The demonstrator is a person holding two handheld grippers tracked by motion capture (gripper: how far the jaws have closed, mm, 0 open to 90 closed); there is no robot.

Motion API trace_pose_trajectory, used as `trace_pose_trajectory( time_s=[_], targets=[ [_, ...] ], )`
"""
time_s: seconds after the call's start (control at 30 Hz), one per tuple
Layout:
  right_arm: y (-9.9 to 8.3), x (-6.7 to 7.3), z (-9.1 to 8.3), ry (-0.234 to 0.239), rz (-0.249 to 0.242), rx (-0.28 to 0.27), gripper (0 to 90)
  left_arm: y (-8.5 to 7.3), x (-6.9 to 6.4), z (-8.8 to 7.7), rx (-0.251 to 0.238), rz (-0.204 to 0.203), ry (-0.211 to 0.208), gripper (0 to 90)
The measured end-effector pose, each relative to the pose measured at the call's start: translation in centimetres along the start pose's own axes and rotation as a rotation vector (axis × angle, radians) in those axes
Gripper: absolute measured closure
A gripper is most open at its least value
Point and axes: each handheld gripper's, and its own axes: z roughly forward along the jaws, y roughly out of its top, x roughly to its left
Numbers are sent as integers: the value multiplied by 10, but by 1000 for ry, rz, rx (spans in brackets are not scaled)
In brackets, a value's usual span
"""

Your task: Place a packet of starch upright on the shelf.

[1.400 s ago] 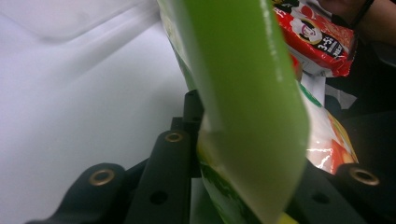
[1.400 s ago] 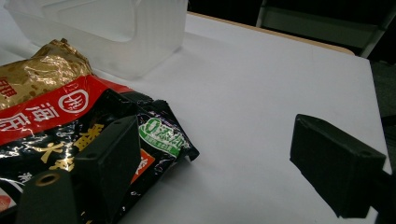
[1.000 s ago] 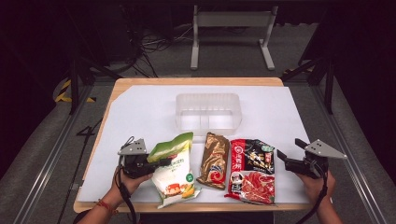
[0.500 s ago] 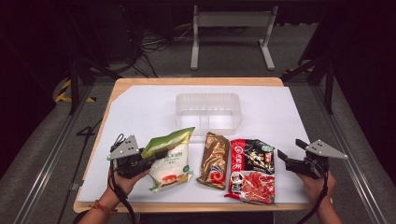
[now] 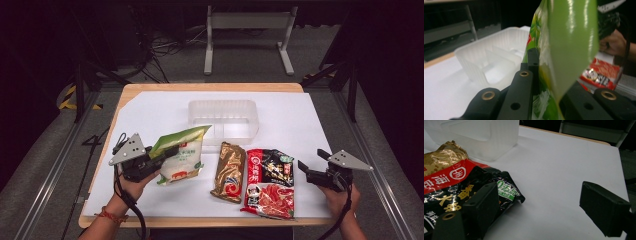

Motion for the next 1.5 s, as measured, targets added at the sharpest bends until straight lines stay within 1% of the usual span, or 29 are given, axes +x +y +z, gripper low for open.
trace_pose_trajectory(
  time_s=[0.03,0.07,0.1,0.17,0.23,0.27,0.3,0.37,0.4,0.47,0.53,0.6,0.67,0.7,0.73,0.8,0.83,0.9,0.93,0.97,1.03,1.17,1.23,1.27,1.3,1.33,1.37,1.47,1.5],
  targets=[
    [0,0,0,0,0,1,166,3,1,1,-1,2,3,897],
    [0,0,0,-1,0,1,166,8,2,2,-20,-6,14,897],
    [0,0,0,1,0,3,166,8,2,2,-20,-6,14,897],
    [-1,0,1,1,3,3,166,16,4,5,-49,-24,15,897],
    [-1,-1,1,-1,6,4,165,24,6,10,-62,-25,26,897],
    [-1,-1,1,-1,6,4,165,24,6,10,-62,-25,26,897],
    [-1,-1,1,-2,6,3,165,28,7,12,-67,-20,36,897],
    [-1,-1,1,-5,7,4,165,35,10,16,-74,-28,47,897],
    [-1,-1,1,-6,6,5,165,37,11,18,-78,-28,60,898],
    [-1,-1,1,-9,4,5,165,42,15,22,-83,-39,79,898],
    [-1,0,0,-8,1,4,165,46,20,28,-78,-59,95,897],
    [-1,0,1,-8,2,5,165,50,23,33,-64,-53,125,898],
    [-1,0,1,-7,2,6,165,52,27,40,-57,-66,145,897],
    [-1,0,1,-9,-2,5,165,55,33,46,-54,-79,166,898],
    [-1,0,1,-9,-2,5,165,55,33,46,-54,-79,166,897],
    [-1,0,1,-8,-1,5,165,57,40,52,-62,-106,168,898],
    [-1,0,1,-9,0,4,165,61,44,59,-59,-104,195,898],
    [-1,0,1,-8,-1,7,165,63,48,66,-55,-114,198,897],
    [-1,0,1,-8,-1,7,165,63,48,66,-55,-114,198,898],
    [-1,0,1,-8,-1,4,165,66,50,72,-48,-109,217,898],
    [-1,0,1,-10,-5,4,165,67,54,78,-48,-135,217,897],
    [-1,0,1,-10,-3,6,165,68,59,94,-42,-152,258,897],
    [0,0,1,-9,-5,6,165,66,64,102,-40,-193,267,897],
    [0,0,1,-9,-9,5,165,65,65,105,-40,-195,272,897],
    [0,0,1,-9,-8,5,165,64,66,109,-39,-200,284,897],
    [0,0,1,-8,-8,5,165,63,68,113,-39,-222,290,898],
    [0,0,1,-8,-10,7,165,63,70,117,-45,-232,301,897],
    [-1,0,1,-9,-9,6,165,63,73,123,-49,-252,338,897],
    [-1,0,1,-8,-8,6,165,64,73,125,-45,-248,352,897]
  ],
)
